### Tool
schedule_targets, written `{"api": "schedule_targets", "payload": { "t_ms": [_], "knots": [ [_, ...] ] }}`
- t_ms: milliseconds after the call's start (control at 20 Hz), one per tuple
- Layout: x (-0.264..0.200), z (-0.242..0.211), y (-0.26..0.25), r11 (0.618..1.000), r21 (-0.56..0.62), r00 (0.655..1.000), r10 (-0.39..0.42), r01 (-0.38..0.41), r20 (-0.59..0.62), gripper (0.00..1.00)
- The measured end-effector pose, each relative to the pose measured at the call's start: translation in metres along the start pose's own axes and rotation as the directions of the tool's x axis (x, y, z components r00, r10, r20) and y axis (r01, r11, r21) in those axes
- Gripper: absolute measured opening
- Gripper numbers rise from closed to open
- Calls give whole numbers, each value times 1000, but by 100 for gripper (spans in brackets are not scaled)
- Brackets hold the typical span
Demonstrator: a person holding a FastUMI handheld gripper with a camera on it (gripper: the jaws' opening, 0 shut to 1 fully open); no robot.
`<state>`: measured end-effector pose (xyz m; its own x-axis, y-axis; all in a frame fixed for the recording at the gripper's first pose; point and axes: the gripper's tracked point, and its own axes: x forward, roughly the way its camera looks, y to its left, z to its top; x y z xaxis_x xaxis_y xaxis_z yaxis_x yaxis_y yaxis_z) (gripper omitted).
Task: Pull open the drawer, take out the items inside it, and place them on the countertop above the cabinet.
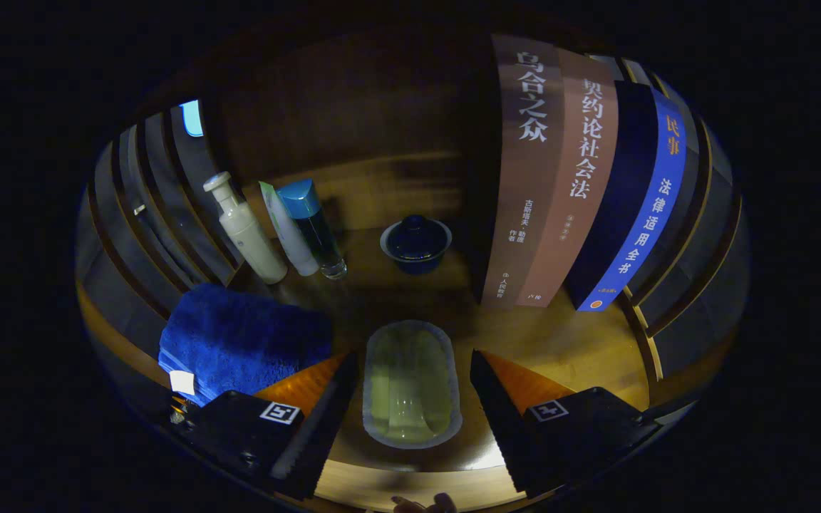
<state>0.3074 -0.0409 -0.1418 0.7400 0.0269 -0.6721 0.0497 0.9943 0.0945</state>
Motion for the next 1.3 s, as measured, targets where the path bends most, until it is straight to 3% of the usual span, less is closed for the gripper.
{"api": "schedule_targets", "payload": {
  "t_ms": [400,700,950,1300],
  "knots": [
    [-91,-11,15,999,-36,973,1,7,232,99],
    [-185,-69,37,997,-67,900,54,-27,433,100],
    [-233,-138,45,997,-64,837,73,-46,542,100],
    [-225,-243,52,993,-116,851,83,-26,519,99]
  ]
}}
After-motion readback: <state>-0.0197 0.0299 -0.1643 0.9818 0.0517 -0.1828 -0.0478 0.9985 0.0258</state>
